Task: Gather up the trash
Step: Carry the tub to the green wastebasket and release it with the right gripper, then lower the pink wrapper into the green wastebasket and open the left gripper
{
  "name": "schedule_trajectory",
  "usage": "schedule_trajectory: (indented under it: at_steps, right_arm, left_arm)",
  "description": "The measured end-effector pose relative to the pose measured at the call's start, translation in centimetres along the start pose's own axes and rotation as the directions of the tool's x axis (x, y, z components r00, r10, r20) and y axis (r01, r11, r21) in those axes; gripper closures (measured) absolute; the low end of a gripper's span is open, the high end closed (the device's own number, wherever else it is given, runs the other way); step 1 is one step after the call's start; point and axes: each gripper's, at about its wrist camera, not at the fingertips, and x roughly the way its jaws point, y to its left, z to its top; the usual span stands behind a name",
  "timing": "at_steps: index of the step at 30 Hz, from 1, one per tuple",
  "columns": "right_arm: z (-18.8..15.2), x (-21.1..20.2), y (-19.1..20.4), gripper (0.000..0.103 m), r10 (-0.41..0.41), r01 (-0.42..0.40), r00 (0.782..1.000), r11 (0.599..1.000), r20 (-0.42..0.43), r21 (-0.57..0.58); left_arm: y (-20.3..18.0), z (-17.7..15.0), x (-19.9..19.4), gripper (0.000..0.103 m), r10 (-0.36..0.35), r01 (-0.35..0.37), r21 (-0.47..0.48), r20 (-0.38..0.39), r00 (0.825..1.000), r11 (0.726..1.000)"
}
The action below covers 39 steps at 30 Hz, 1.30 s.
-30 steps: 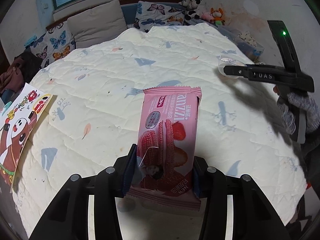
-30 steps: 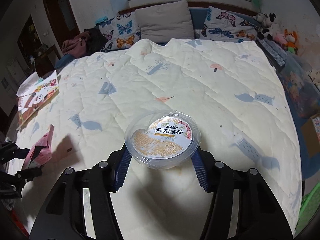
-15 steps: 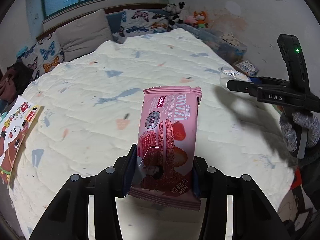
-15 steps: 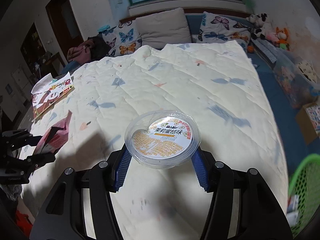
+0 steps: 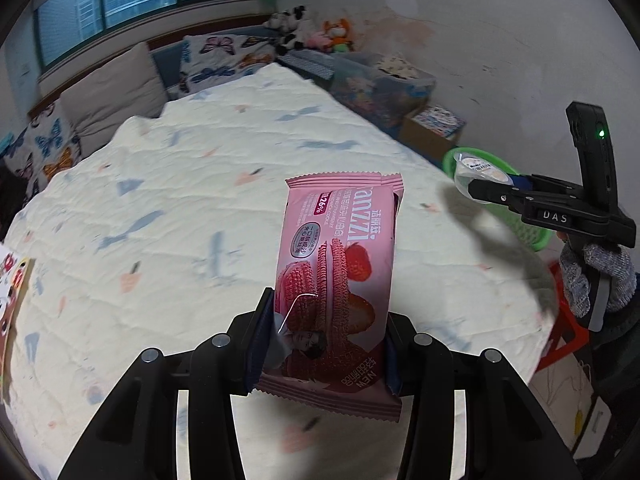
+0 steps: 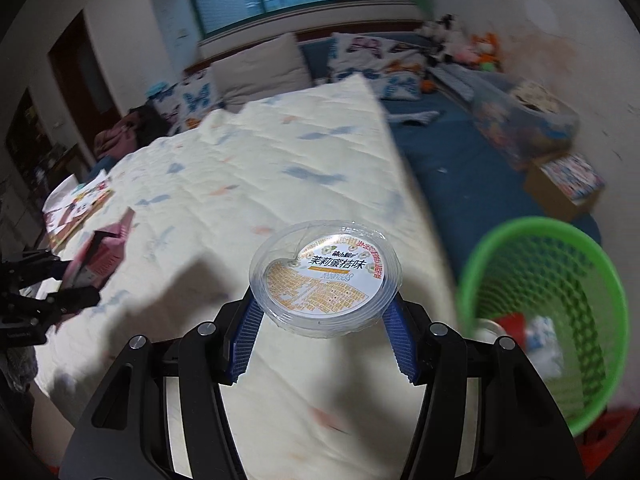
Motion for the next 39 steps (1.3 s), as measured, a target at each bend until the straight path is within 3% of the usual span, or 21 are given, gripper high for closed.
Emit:
schedule_trajectory:
  at_steps: [10, 15, 17, 25, 39]
  right_arm:
    - [-2.2, -3.2, -9.8, 0.045, -0.157, 0.156, 0.988, 0.98, -0.001, 0.122]
    - [-3.4, -4.0, -13.0, 0.045, -0.187, 0.186, 0.982, 0.968, -0.01, 0.171]
    - [-3.8, -4.1, -14.0, 0.039, -0.187, 0.186, 0.982, 0.964, -0.014, 0.189]
    - [-5.2, -5.5, -16.1, 0.032, -0.175, 0.169, 0.985, 0.958, 0.007, 0.234]
    - [-7.6, -9.5, -17.6, 0.031, -0.181, 0.169, 0.983, 0.955, 0.028, 0.246]
  left_arm:
    - [-6.1, 2.5, 2.1, 0.058, -0.072, 0.073, 0.062, -0.013, 0.997, 0.995]
    - [-8.4, 3.9, 3.1, 0.058, -0.093, 0.095, 0.088, -0.02, 0.995, 0.992]
    - [-9.4, 4.4, 3.7, 0.058, -0.102, 0.104, 0.096, -0.026, 0.994, 0.99]
    - [-12.8, 6.2, 5.3, 0.058, -0.127, 0.132, 0.131, -0.051, 0.991, 0.982]
    - [-19.6, 9.5, 9.4, 0.058, -0.185, 0.201, 0.15, -0.11, 0.976, 0.968]
